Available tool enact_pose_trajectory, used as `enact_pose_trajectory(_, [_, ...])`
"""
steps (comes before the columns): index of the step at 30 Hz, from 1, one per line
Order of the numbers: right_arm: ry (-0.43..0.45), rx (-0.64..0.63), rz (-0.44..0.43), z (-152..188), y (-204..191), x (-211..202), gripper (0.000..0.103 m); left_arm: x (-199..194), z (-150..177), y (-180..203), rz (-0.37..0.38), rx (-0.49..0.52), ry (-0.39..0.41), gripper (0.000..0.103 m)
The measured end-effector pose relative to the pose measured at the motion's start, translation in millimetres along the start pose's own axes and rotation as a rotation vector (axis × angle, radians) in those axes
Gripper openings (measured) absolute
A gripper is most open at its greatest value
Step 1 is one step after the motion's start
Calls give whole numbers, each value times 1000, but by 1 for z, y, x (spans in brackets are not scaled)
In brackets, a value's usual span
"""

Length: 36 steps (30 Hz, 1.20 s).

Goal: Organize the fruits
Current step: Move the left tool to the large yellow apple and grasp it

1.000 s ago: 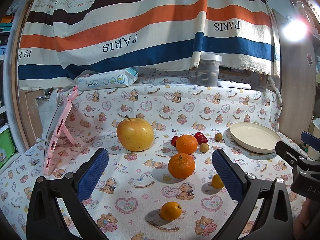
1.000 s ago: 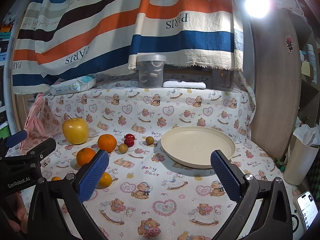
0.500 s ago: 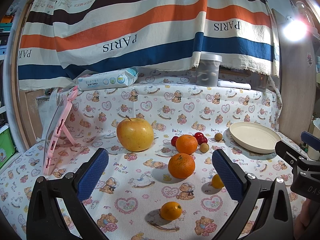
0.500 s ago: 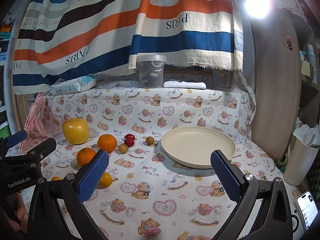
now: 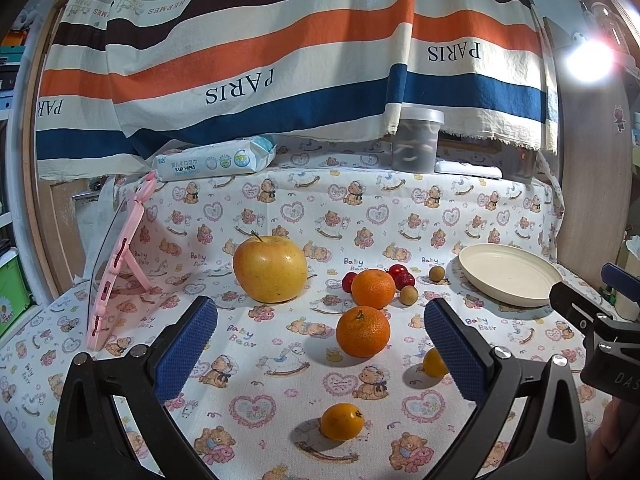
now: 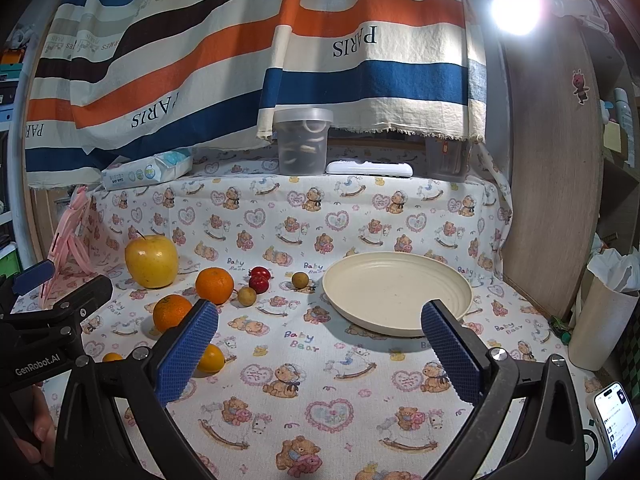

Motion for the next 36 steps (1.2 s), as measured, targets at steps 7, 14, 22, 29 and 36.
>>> enact_pose_trajectory(7, [0, -1, 0, 0, 1, 0, 102, 0, 0, 0, 0, 0, -1, 103])
enact_pose_trajectory(14, [-1, 0, 0, 0, 1, 1, 102, 0, 0, 0, -1, 1, -2, 103])
enact_pose_trajectory(22, [1, 6, 19, 0, 0, -1, 102, 3, 3, -6, -12, 2, 3, 103])
enact_pose_trajectory(29, [13, 19, 64, -1, 6, -6, 103, -13, -4, -4, 39, 1, 63, 103])
enact_pose_trajectory(36, [38, 1, 49, -4, 5, -13, 102, -30, -18, -5, 16, 88, 90, 103])
Point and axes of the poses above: each gripper's, at about its wrist camera, not at the fingertips, and x roughly the way its jaws point, y to its right, z to its underside, the point moved 10 cm from there along x, roughly the way its jaws point, and after that the axes turned 10 degrees about -x, right-handed, at the moved point
